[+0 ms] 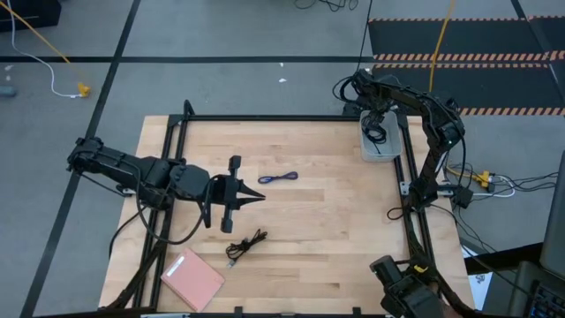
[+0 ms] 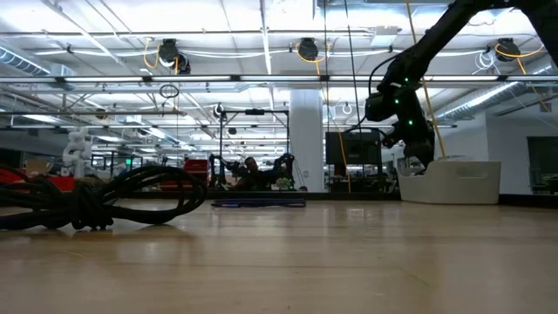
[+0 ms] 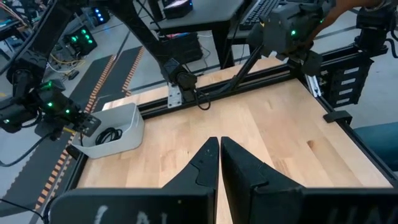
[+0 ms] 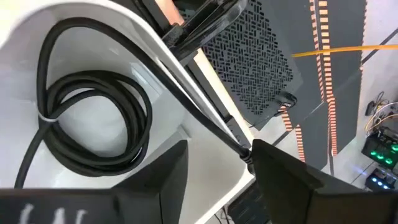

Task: Pick and place USB-C Cables
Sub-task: Adjust the black charger cable in the white bin

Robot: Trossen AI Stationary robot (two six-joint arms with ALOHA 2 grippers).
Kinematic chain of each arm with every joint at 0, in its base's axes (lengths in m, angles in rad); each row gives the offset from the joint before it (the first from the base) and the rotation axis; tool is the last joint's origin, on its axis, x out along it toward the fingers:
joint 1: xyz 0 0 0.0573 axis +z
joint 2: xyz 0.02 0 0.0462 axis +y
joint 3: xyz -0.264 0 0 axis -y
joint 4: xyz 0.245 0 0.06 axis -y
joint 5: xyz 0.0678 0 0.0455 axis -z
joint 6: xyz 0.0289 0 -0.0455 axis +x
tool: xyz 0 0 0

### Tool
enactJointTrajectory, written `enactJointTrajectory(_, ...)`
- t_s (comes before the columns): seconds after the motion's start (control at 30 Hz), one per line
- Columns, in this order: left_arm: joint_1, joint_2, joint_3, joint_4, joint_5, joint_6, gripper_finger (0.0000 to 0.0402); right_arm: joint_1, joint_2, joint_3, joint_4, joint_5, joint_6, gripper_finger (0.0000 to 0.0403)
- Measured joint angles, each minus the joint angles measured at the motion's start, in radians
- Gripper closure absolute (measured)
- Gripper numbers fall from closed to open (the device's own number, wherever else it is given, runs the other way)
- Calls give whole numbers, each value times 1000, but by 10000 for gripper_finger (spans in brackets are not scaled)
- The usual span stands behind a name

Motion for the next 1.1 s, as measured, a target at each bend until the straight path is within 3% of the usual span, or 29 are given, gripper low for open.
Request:
enactJointTrajectory(0.63, 0, 0, 0, 0, 0, 3, 380, 7, 0, 0, -15, -30, -8, 374)
enactJointTrajectory(0.77, 0, 0, 0, 0, 0, 3, 380, 11, 0, 0, -3, 1, 2, 349)
enactJointTrajectory(0.9, 0, 0, 0, 3, 0, 17, 380, 13, 0, 0, 34, 72, 14, 286)
enactJointTrajectory(1.1, 0, 0, 0, 17, 0, 34, 380, 11, 0, 0, 32, 74, 14, 198)
